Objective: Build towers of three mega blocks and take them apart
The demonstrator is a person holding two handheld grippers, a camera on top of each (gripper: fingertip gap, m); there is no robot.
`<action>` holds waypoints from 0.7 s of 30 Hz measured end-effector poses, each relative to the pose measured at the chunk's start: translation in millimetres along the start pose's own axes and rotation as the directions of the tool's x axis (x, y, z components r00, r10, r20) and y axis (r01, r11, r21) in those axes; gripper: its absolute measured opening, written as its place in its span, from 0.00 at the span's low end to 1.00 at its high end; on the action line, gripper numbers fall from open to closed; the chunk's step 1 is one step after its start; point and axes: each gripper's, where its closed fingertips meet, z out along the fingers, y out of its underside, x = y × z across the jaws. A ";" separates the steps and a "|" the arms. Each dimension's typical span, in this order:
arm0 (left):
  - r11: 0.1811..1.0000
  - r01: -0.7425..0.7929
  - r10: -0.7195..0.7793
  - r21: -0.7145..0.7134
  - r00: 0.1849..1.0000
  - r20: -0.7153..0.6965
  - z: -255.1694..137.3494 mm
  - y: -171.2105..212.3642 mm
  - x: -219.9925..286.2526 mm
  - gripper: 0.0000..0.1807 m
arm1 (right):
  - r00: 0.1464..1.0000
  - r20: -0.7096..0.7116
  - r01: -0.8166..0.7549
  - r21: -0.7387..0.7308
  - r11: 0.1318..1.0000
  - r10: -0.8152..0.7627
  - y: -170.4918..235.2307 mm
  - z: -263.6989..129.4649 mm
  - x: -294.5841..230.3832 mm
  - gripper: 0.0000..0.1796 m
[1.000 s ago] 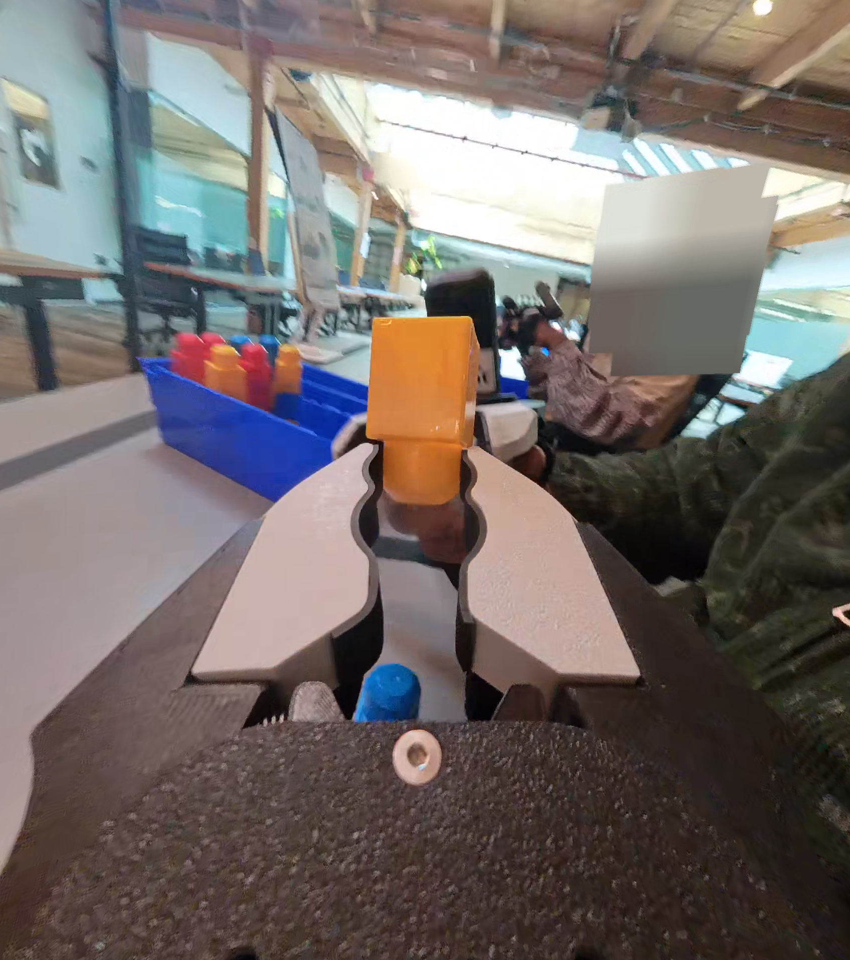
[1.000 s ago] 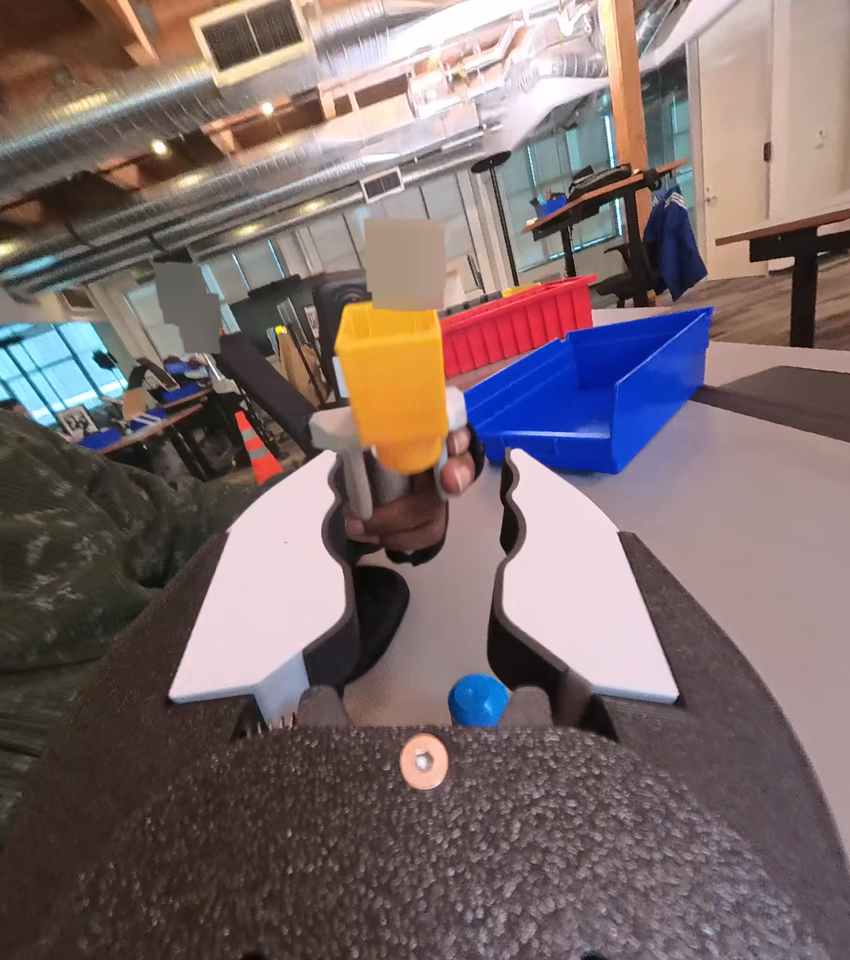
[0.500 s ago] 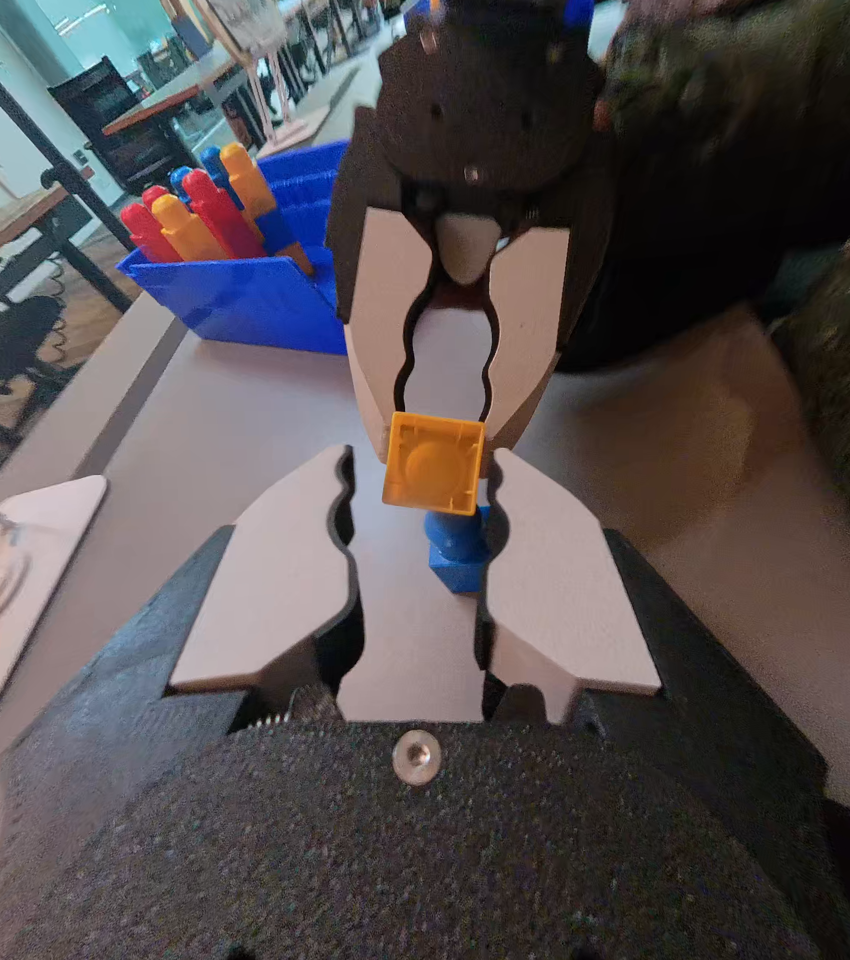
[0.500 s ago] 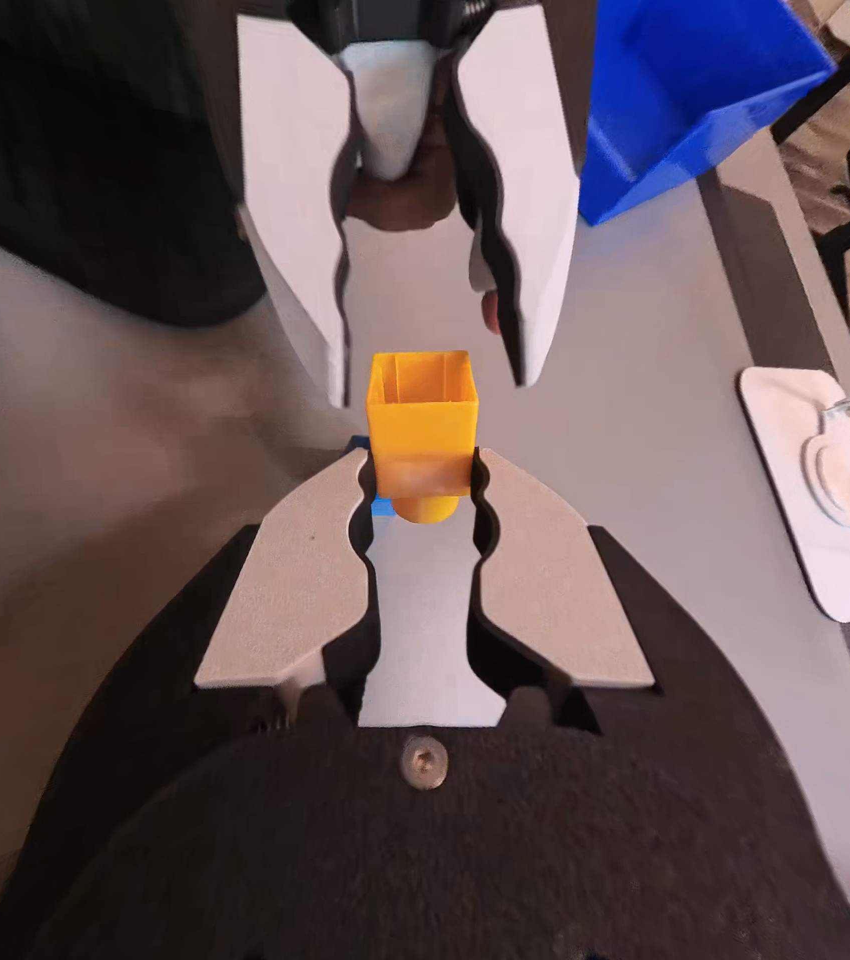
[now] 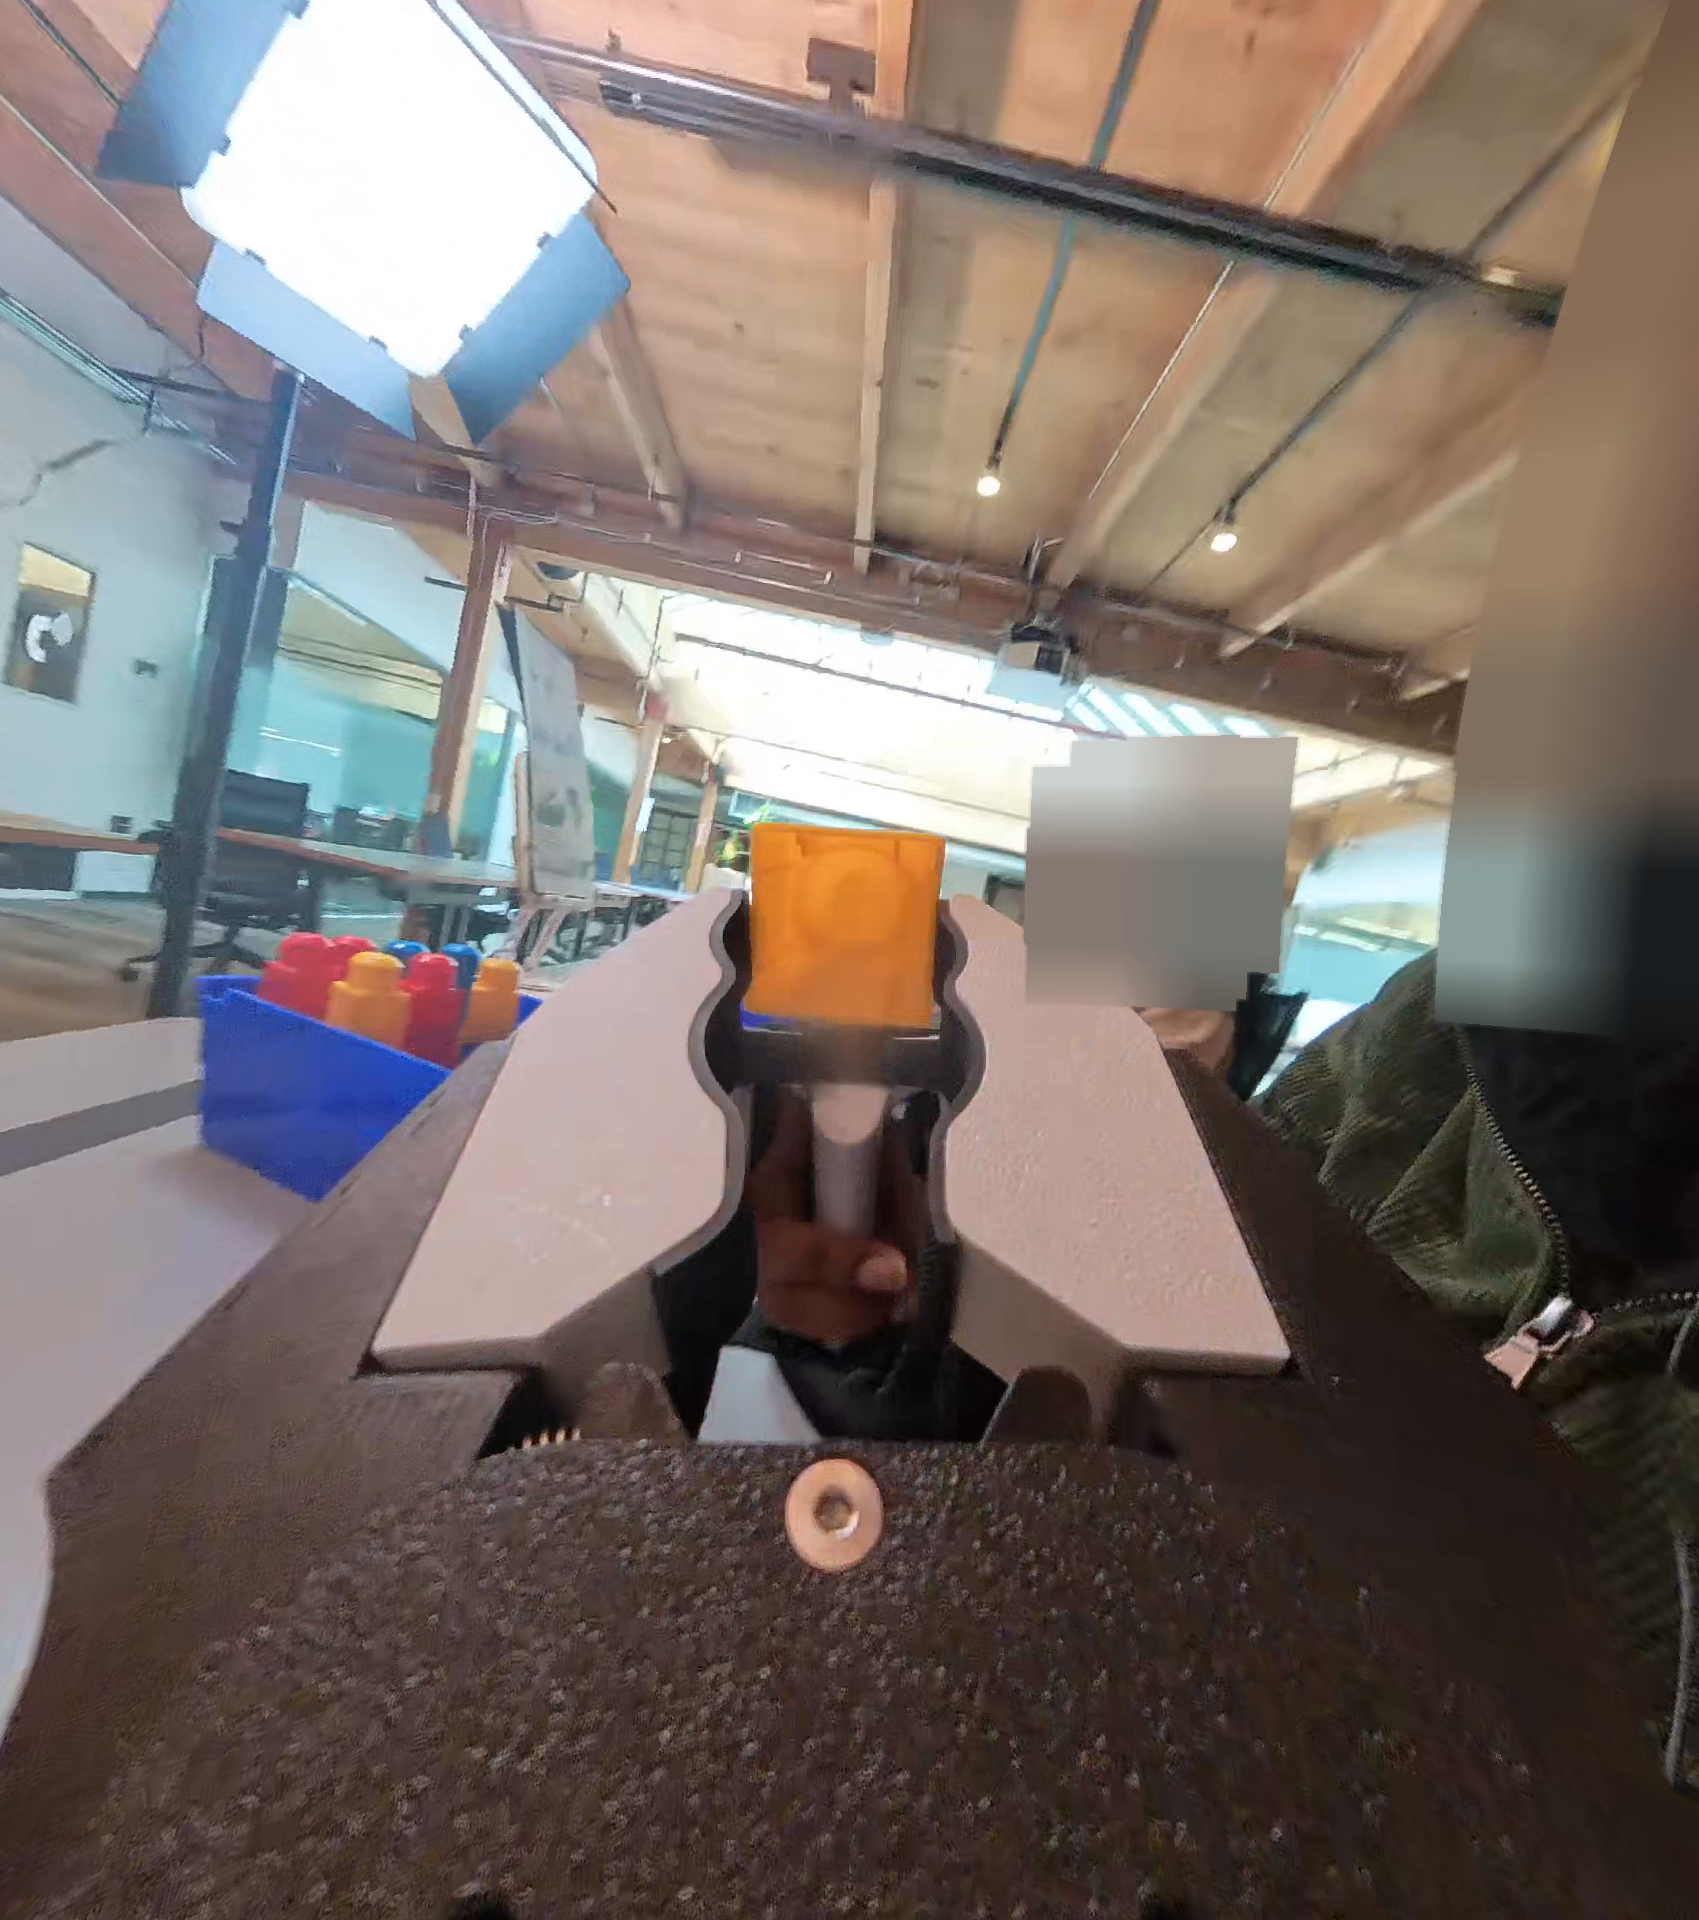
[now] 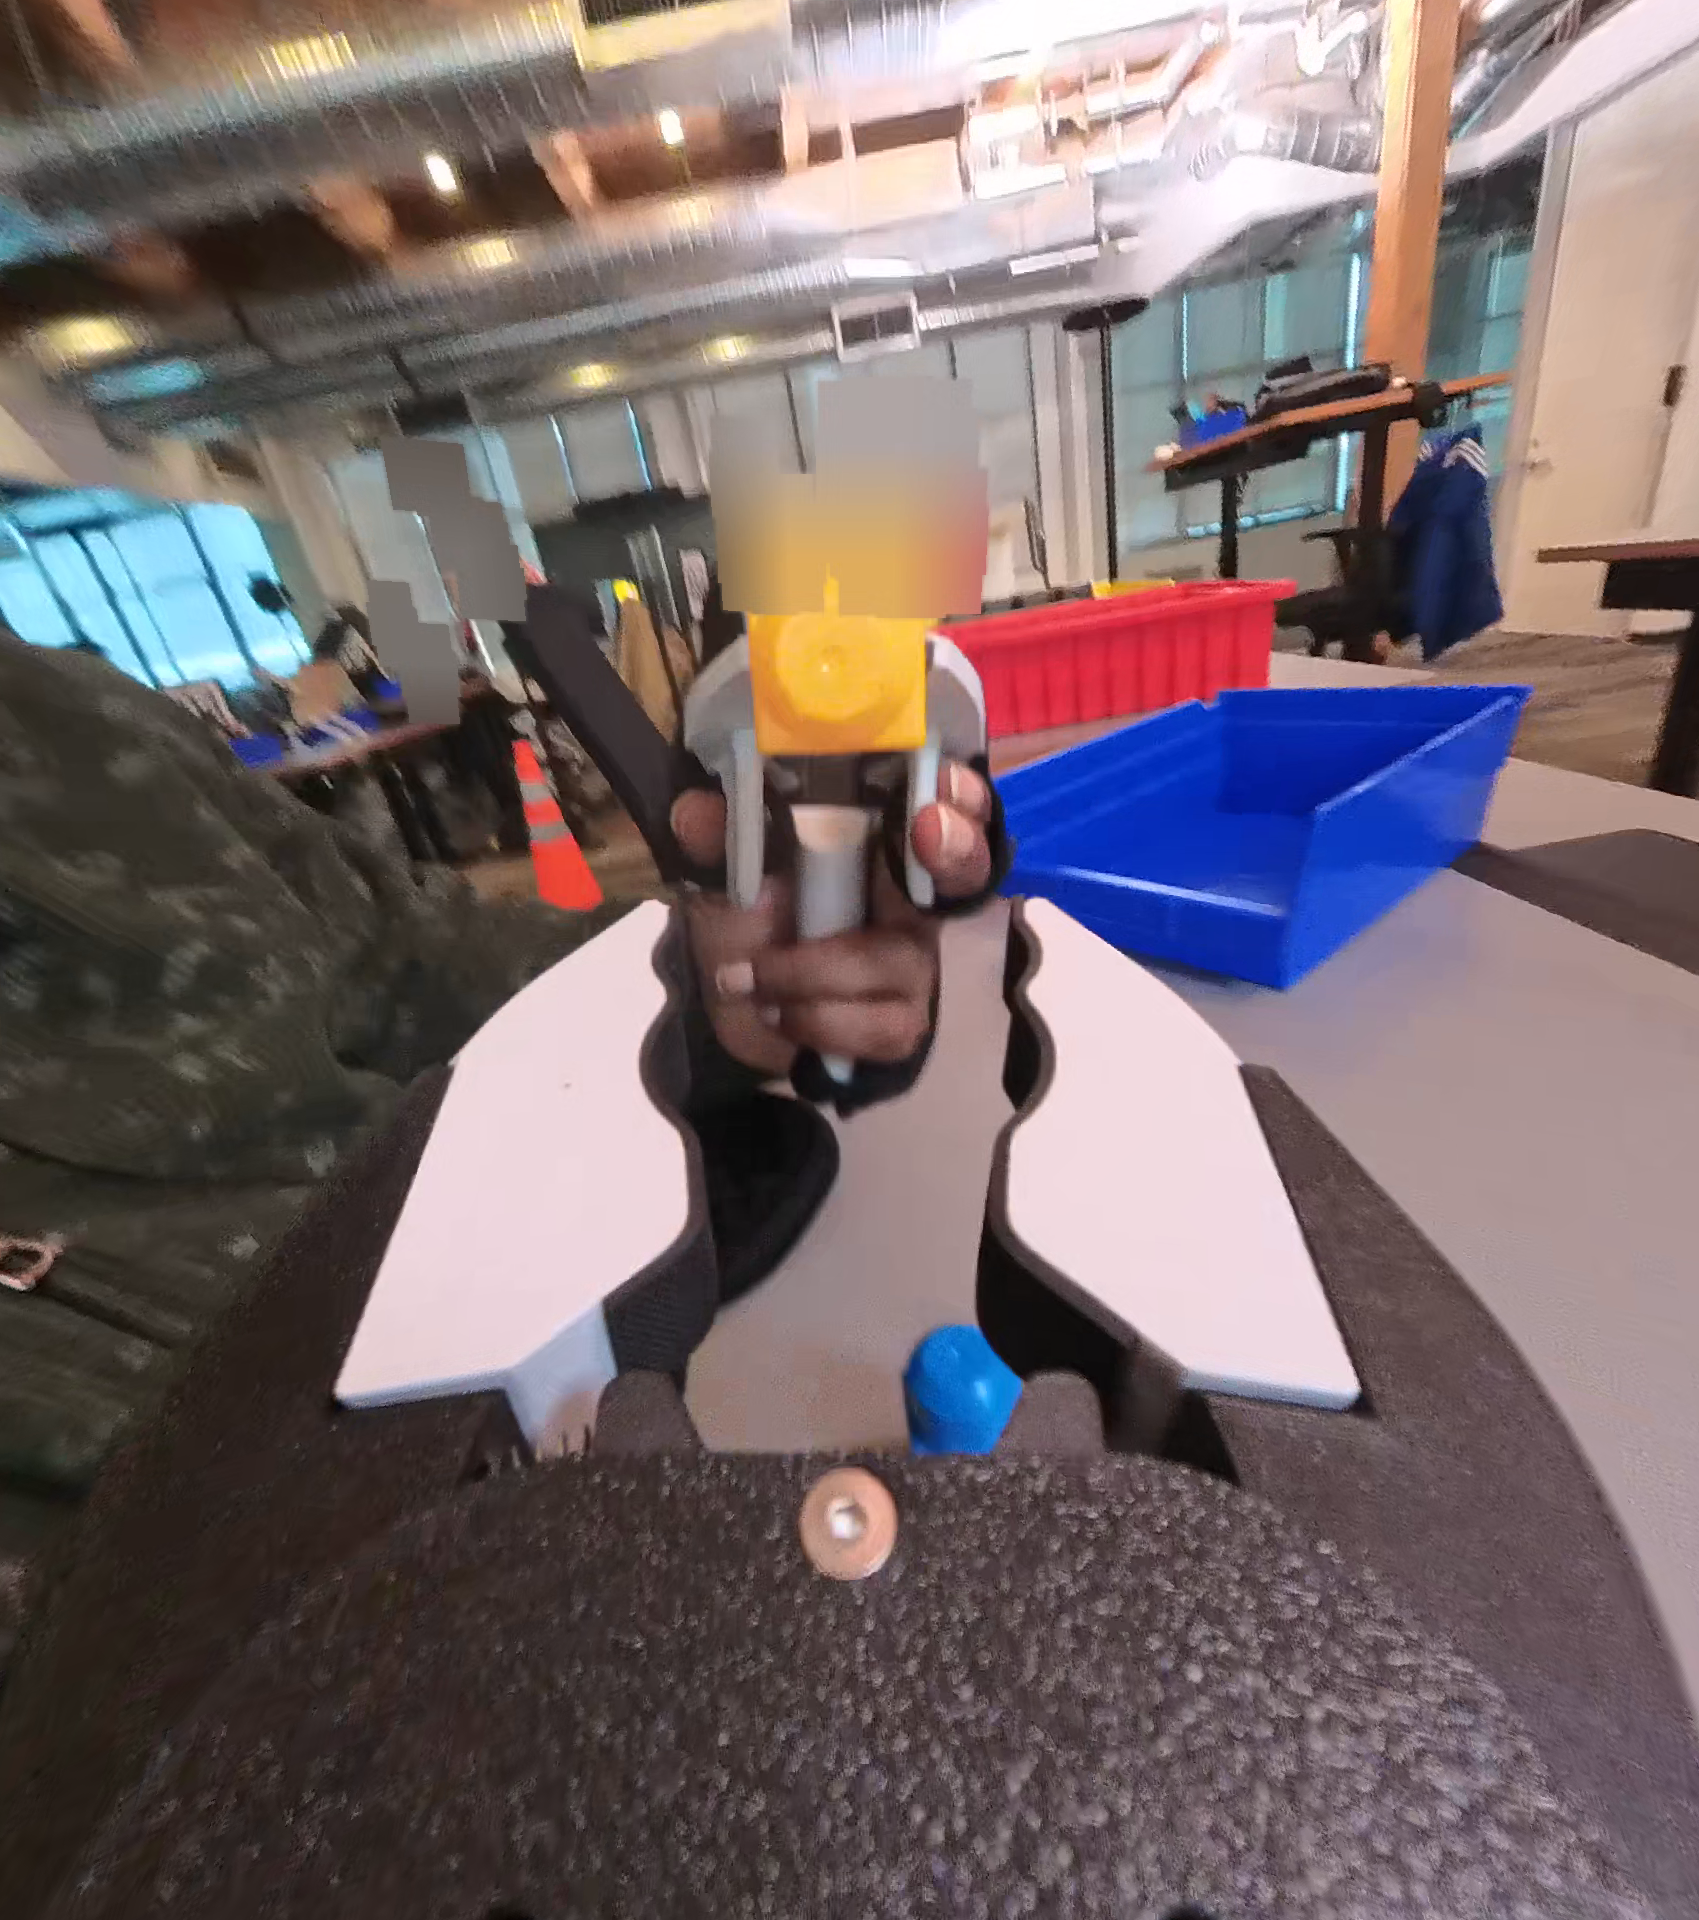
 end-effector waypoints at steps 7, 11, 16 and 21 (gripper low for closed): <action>0.996 0.021 -0.022 -0.090 1.000 -0.016 14.5 39.1 3.7 0.18 | 1.000 -0.005 0.017 0.099 0.995 -0.017 -16.1 -0.6 -5.6 0.19; 0.898 -0.181 0.193 -0.401 0.981 -0.010 0.4 70.6 -12.9 0.20 | 0.998 -0.040 0.058 0.030 0.998 -0.057 -25.5 -15.2 3.2 0.19; 0.554 -0.229 0.283 -0.801 0.956 -0.078 -52.8 133.8 -38.8 0.34 | 0.984 -0.072 0.119 -0.409 0.905 -0.162 13.2 -30.2 25.7 0.19; 0.320 -0.196 0.254 -0.927 0.960 -0.116 -81.1 187.0 -44.9 0.36 | 0.978 0.012 0.155 -0.714 0.682 -0.210 63.6 -25.6 31.1 0.19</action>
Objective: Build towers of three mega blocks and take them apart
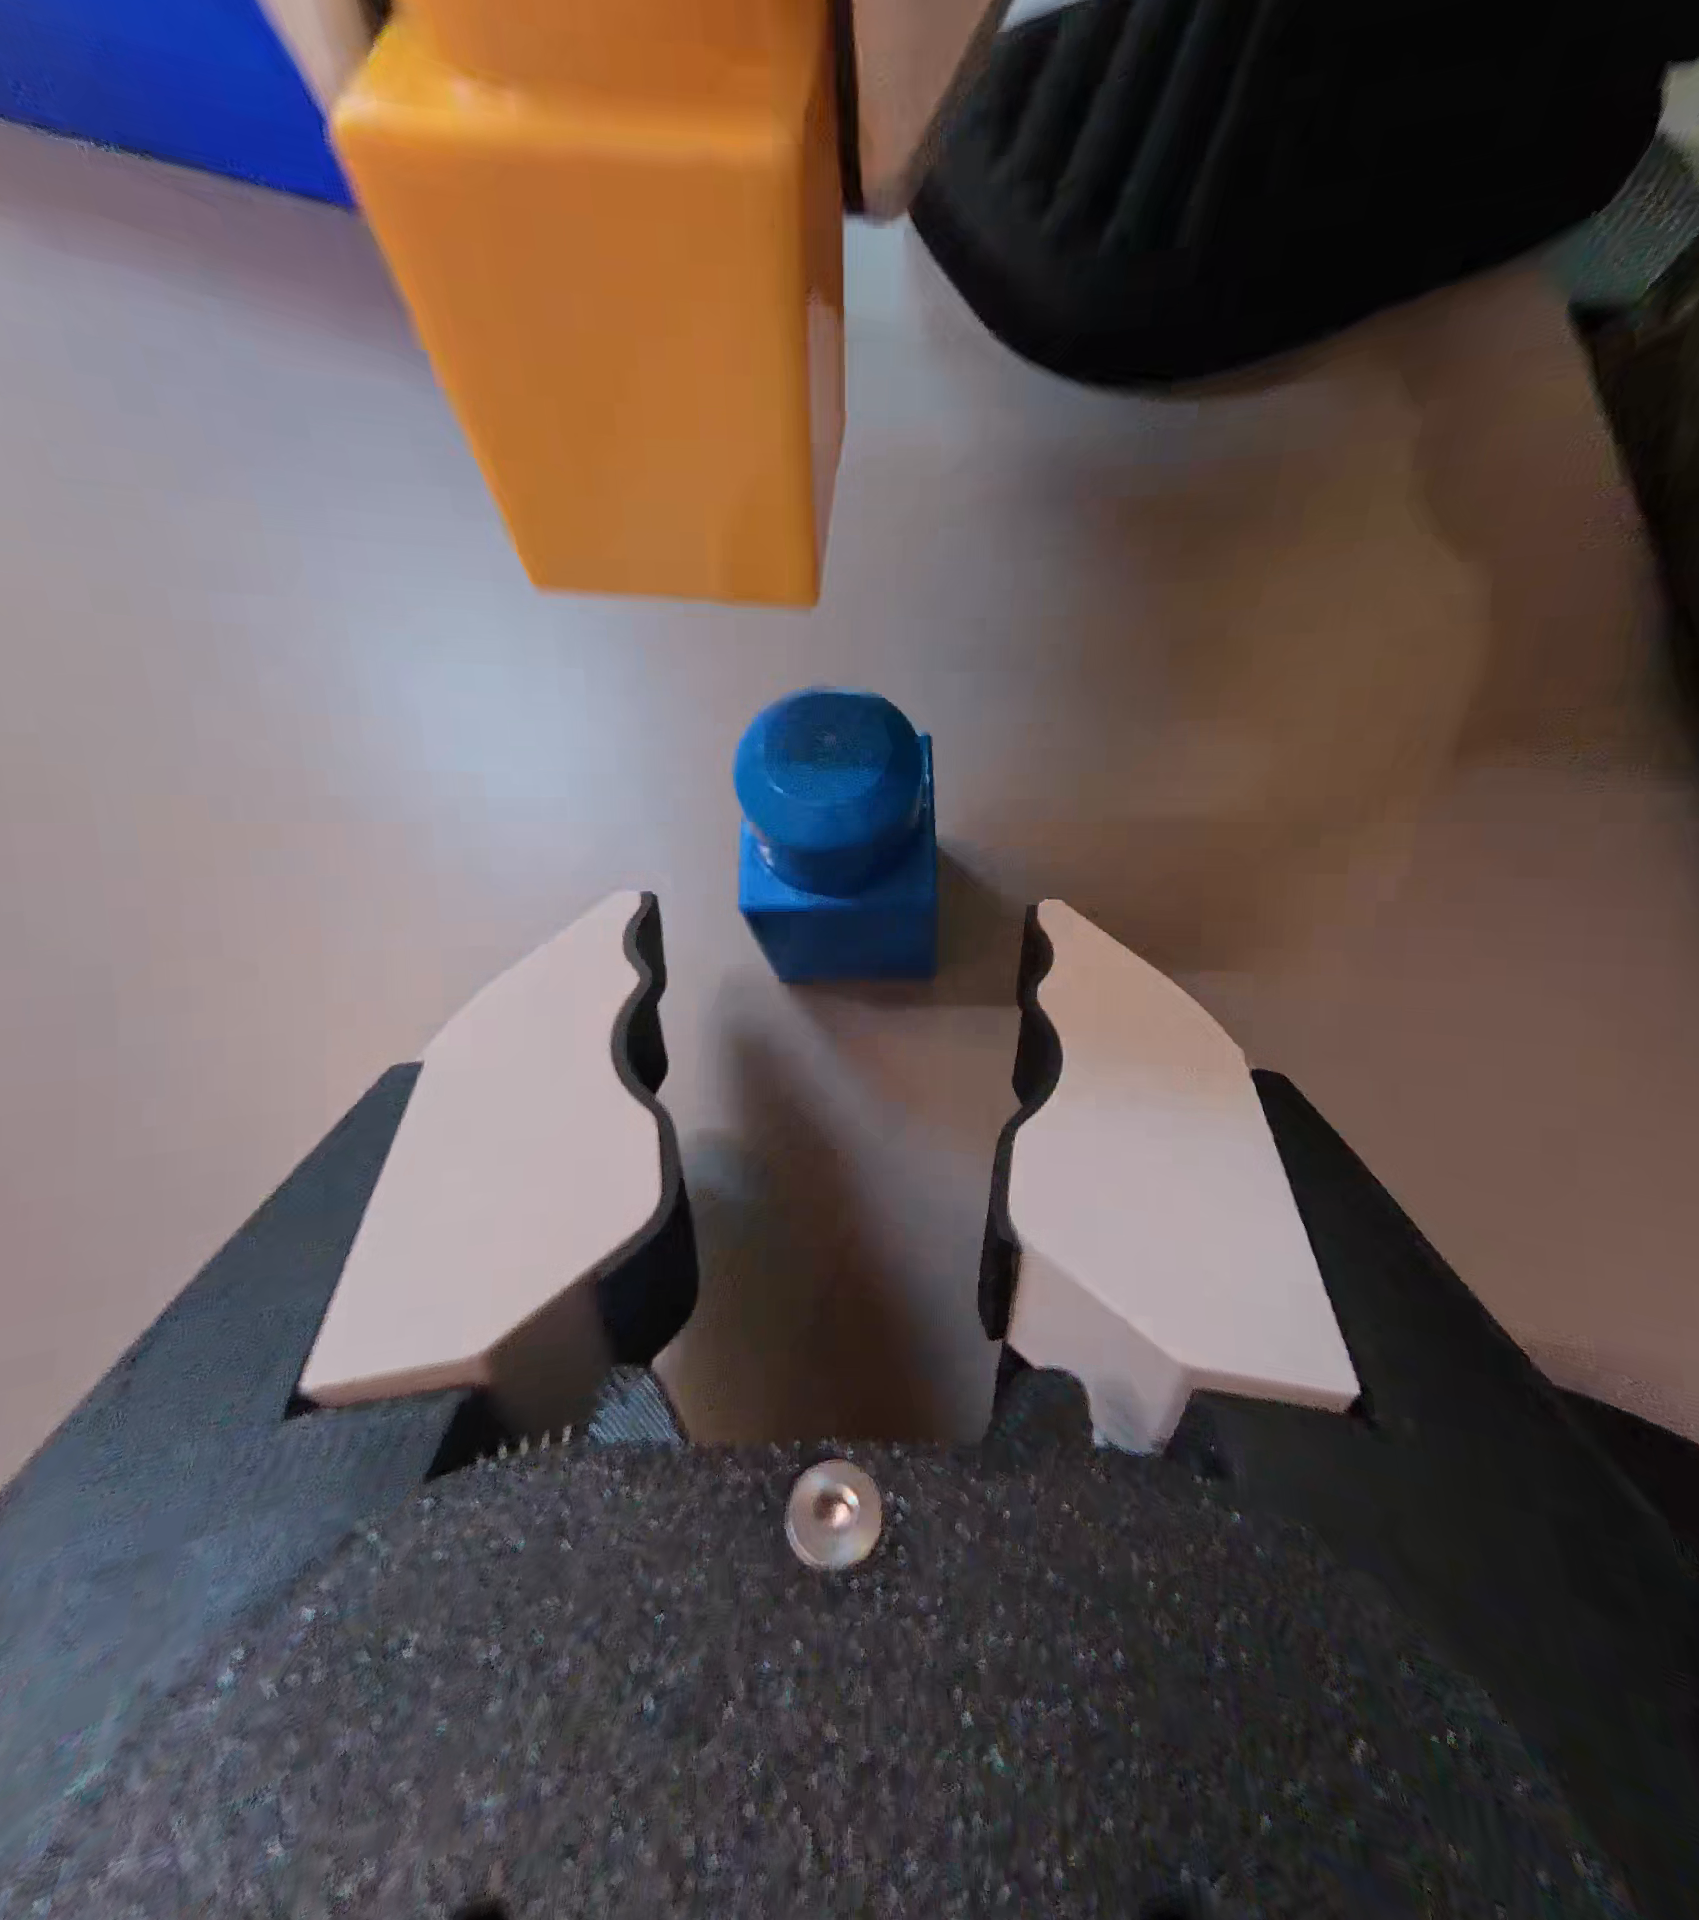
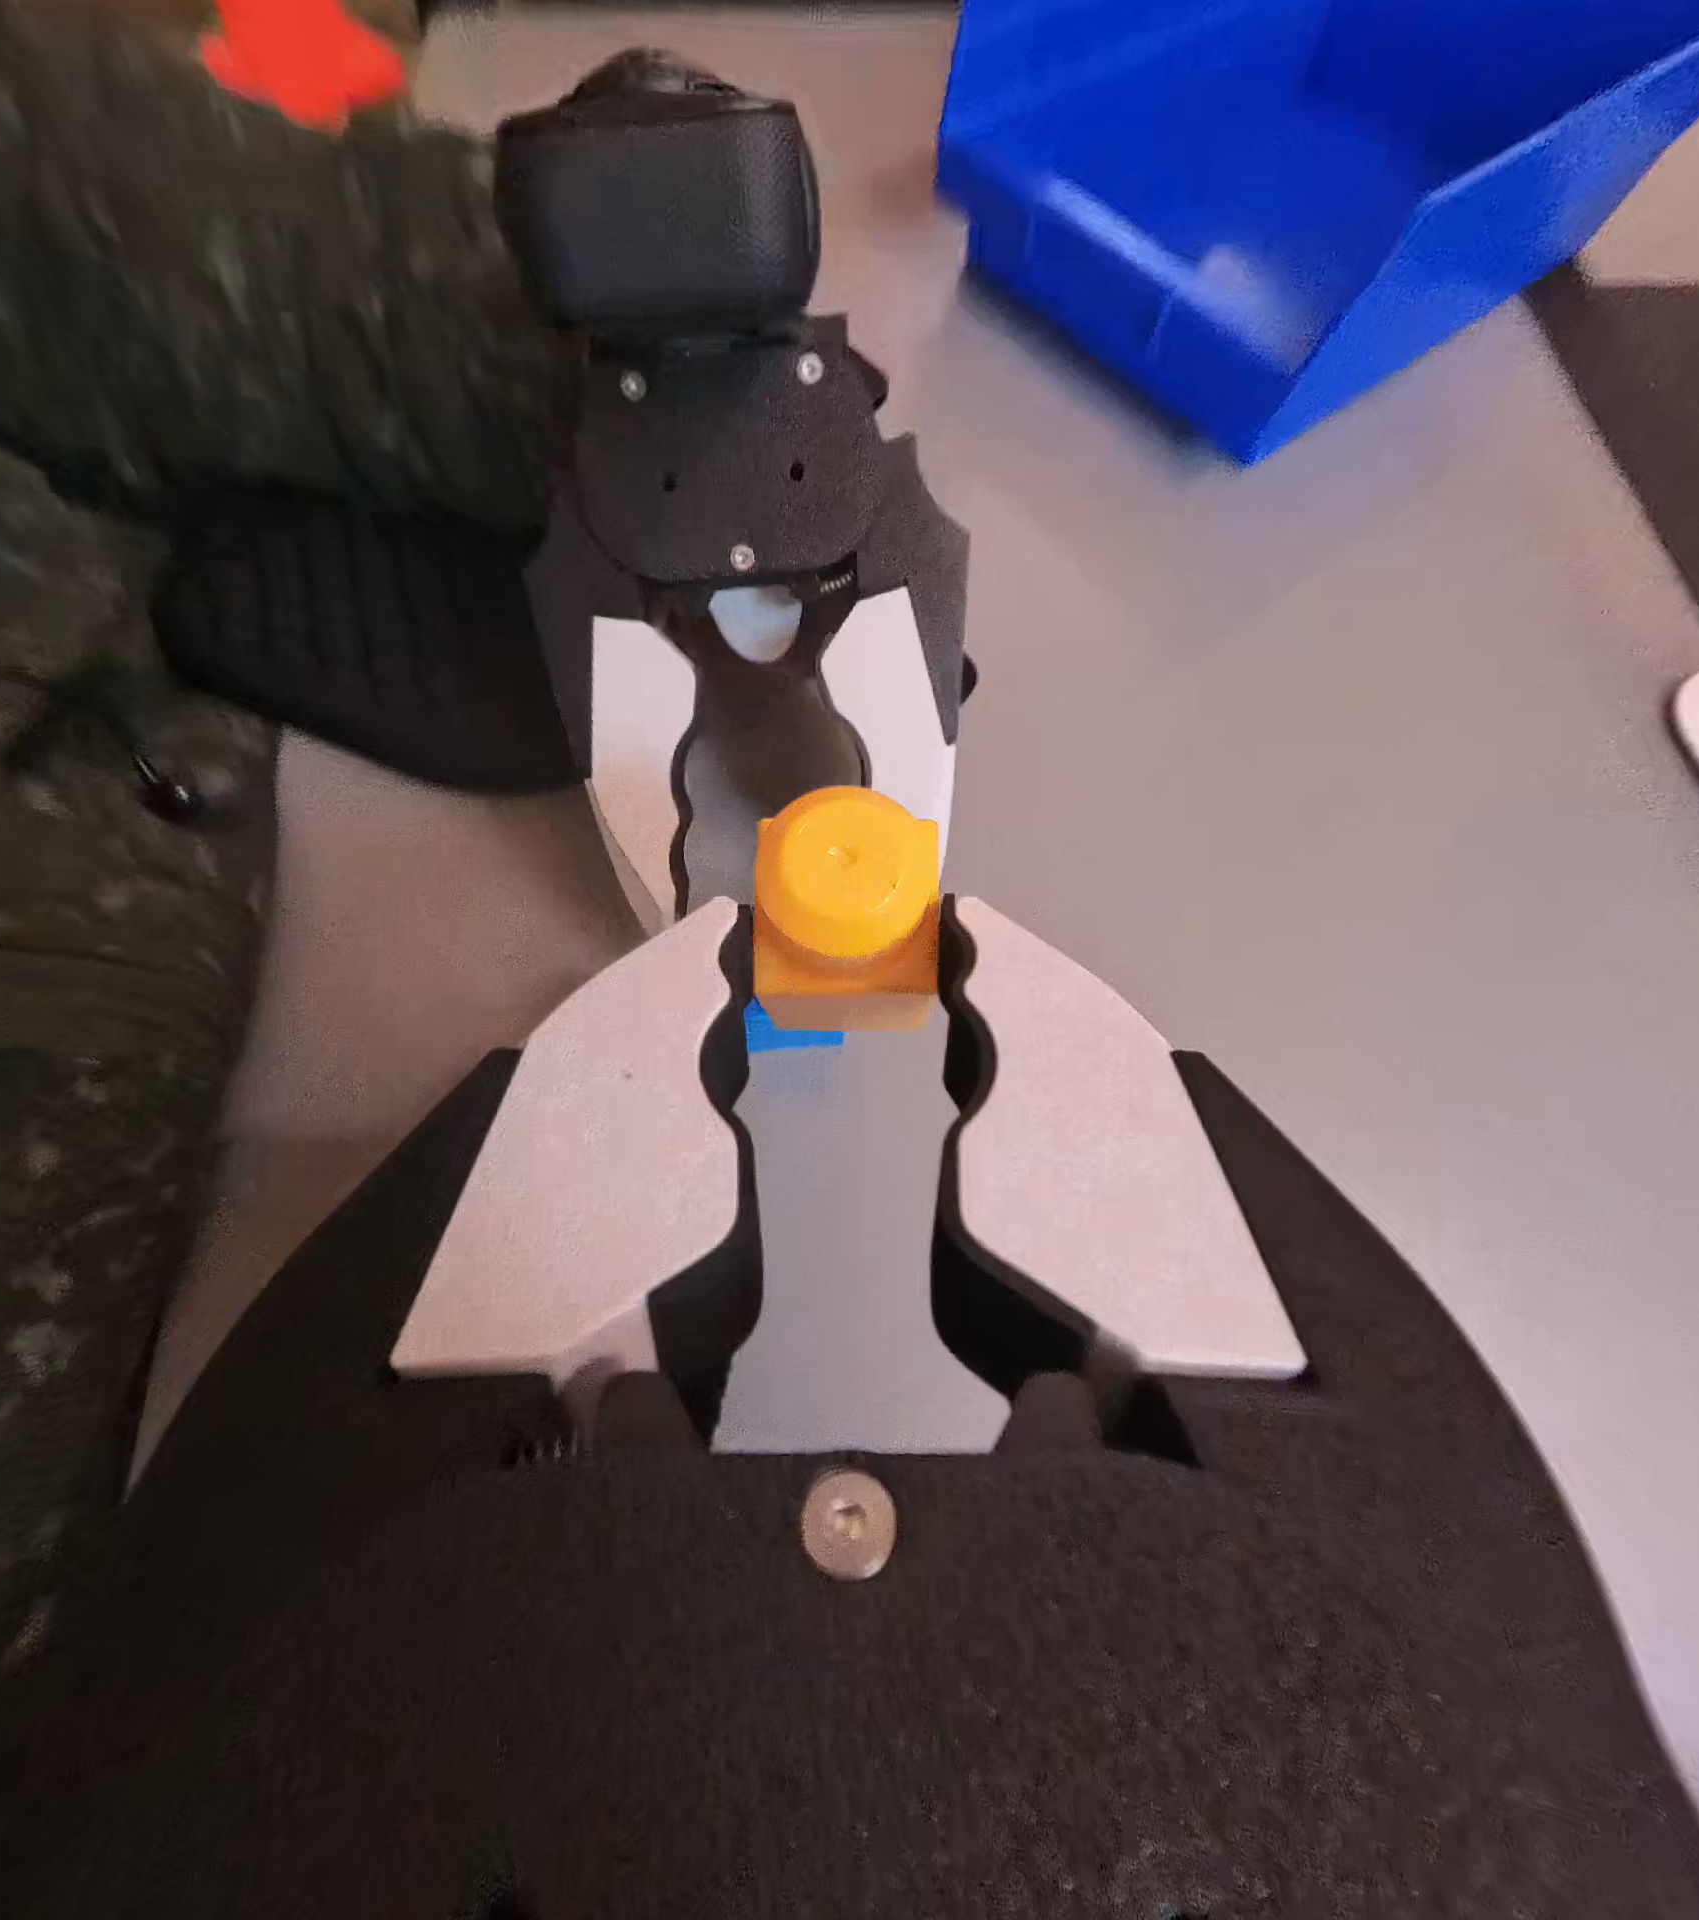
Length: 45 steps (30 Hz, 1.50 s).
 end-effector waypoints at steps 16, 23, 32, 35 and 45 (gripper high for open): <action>0.997 -0.016 0.017 -0.076 1.000 0.017 13.4 7.3 -1.4 0.20 | 0.995 0.103 0.035 -0.242 0.970 -0.011 27.7 37.3 -16.4 0.19; 0.995 -0.004 0.005 -0.098 1.000 0.008 13.9 7.9 -0.2 0.20 | 0.991 0.128 0.079 -0.381 0.921 -0.031 33.0 40.2 -17.5 0.19; 0.994 0.002 -0.001 -0.105 1.000 0.014 13.9 8.5 -0.2 0.20 | 0.994 0.108 0.049 -0.461 0.886 0.002 34.7 41.3 -18.1 0.19; 0.995 0.002 0.000 -0.099 1.000 0.015 14.0 8.4 0.1 0.20 | 0.996 0.091 0.038 -0.452 0.891 0.004 34.4 41.5 -18.8 0.19; 0.995 0.017 -0.013 -0.100 0.999 0.034 14.4 8.2 -0.1 0.20 | 0.999 0.049 0.011 -0.414 0.910 0.011 33.6 42.3 -18.4 0.19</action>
